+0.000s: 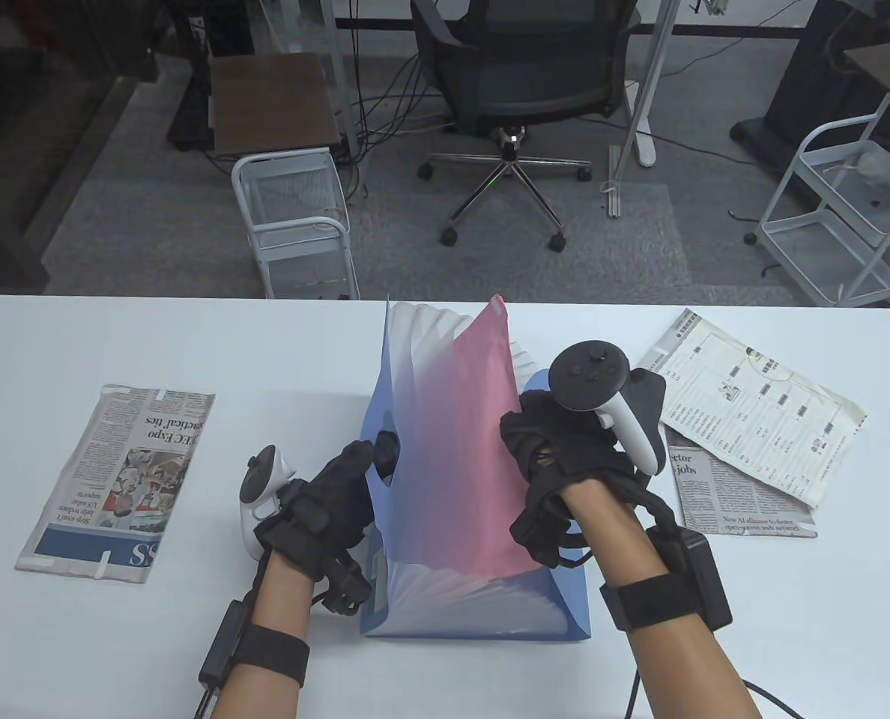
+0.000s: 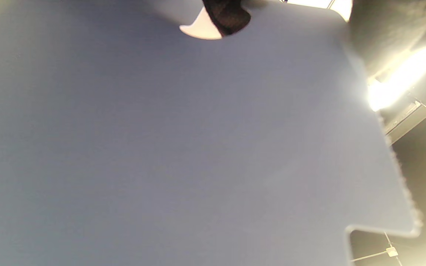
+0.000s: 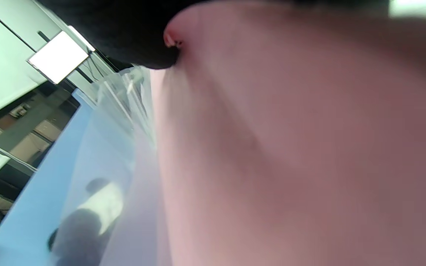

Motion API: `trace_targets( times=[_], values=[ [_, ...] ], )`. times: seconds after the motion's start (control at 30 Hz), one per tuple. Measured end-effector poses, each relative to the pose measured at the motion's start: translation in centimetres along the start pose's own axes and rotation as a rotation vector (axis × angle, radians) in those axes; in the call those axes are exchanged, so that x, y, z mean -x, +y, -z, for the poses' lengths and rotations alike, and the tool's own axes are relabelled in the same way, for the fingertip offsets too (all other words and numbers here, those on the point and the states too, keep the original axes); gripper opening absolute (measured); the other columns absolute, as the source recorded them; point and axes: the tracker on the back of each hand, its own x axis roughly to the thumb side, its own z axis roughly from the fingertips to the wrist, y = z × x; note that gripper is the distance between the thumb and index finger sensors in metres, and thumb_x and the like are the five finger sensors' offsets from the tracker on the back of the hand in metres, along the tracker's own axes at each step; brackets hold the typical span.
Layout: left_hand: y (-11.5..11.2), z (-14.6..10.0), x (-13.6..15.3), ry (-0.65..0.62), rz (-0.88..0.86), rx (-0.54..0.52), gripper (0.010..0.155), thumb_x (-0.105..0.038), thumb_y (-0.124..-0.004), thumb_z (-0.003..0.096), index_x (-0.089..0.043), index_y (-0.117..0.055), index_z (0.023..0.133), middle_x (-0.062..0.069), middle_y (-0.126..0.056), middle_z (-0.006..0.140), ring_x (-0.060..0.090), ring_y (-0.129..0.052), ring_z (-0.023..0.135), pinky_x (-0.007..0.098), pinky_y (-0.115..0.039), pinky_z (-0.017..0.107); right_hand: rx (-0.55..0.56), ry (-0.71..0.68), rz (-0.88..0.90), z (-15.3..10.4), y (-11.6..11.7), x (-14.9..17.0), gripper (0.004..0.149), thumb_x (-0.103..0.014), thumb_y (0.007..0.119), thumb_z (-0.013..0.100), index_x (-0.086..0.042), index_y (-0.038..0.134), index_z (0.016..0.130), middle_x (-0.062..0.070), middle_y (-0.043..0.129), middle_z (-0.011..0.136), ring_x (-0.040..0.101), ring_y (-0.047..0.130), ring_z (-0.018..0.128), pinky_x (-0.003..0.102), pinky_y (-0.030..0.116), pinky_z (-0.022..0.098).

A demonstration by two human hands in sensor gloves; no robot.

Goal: Sort materials into accordion folder compartments

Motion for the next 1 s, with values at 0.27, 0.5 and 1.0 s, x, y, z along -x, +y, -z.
trace_targets(
  times=[0.27,0.5,1.0],
  values=[
    [0.0,-0.1,0.0,-0.006,-0.007,-0.007,0.076,-0.07,-0.071,0.061,-0.012,-0.054,0.108,0.034,0.003,0.119,0.062,0.0,0.102,0.077,-0.023,0.062,0.003,0.025,-0.151,0.5,0.3,-0.8,0.039,-0.042,0.082,0.06,-0.018,0.081,0.09,0.003,0.101,0.053,0.032,0.107,0.029,0.028,0.092,0.012],
    [0.0,-0.2,0.0,-0.007,-0.013,-0.007,0.077,-0.07,-0.071,0.0611,-0.011,-0.054,0.108,0.034,0.003,0.119,0.062,0.0,0.102,0.077,-0.023,0.061,-0.051,0.002,-0.162,1.1,1.3,-1.3,0.048,-0.035,0.083,0.059,-0.007,0.074,0.096,0.002,0.102,0.053,0.031,0.107,0.027,0.028,0.092,0.011],
    [0.0,-0.3,-0.1,-0.013,-0.019,-0.017,0.077,-0.07,-0.071,0.0611,-0.011,-0.054,0.107,0.034,0.002,0.119,0.062,-0.001,0.101,0.077,-0.023,0.061,-0.013,-0.041,-0.176,1.8,2.7,-2.2,0.046,-0.036,0.088,0.056,-0.013,0.077,0.093,-0.001,0.103,0.043,0.024,0.107,0.02,0.023,0.09,0.004]
  ],
)
